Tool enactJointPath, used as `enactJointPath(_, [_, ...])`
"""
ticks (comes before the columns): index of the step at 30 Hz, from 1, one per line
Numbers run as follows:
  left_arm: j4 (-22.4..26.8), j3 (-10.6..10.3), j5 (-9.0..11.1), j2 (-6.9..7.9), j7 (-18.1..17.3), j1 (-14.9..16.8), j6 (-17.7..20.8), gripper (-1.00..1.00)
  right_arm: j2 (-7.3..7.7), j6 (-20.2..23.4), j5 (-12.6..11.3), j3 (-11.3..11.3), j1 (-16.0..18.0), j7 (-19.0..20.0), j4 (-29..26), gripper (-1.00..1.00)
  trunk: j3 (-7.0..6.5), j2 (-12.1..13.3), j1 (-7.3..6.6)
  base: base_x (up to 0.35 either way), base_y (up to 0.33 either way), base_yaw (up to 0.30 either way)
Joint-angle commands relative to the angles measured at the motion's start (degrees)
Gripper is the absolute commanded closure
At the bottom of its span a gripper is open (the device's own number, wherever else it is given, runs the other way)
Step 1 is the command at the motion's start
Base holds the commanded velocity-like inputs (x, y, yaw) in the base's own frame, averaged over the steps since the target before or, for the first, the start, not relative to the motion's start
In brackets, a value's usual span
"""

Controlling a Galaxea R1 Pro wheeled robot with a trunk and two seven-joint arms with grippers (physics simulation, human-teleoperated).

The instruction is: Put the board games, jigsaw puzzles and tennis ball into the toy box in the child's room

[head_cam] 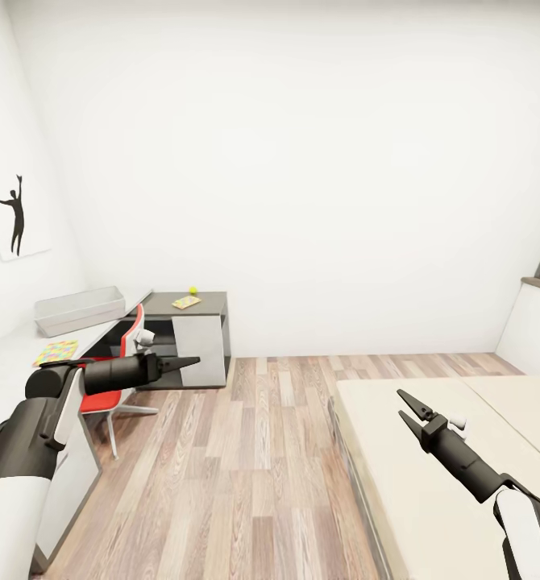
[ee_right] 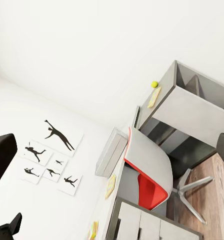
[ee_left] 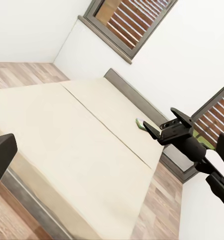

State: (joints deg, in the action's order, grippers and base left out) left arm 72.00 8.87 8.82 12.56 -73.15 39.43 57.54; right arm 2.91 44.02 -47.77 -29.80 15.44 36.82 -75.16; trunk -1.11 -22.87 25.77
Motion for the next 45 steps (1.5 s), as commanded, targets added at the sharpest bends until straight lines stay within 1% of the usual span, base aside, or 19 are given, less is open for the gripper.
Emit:
enactJointPath(1, [0.0, 0.0, 0.1, 0.01, -0.1, 0.0, 0.4, -1.0, -0.01, 0.4, -0.1, -0.1, 0.0, 0.1, 0.0, -1.0, 0.03, 0.0, 0.01, -0.056, 0.0, 0.0])
enactJointPath(45, [0.0, 0.0, 0.1, 0.01, -0.1, -0.1, 0.4, -1.0, -0.01, 0.4, -0.1, -0.1, 0.0, 0.1, 0.0, -1.0, 0.03, 0.0, 0.01, -0.017, 0.0, 0.0])
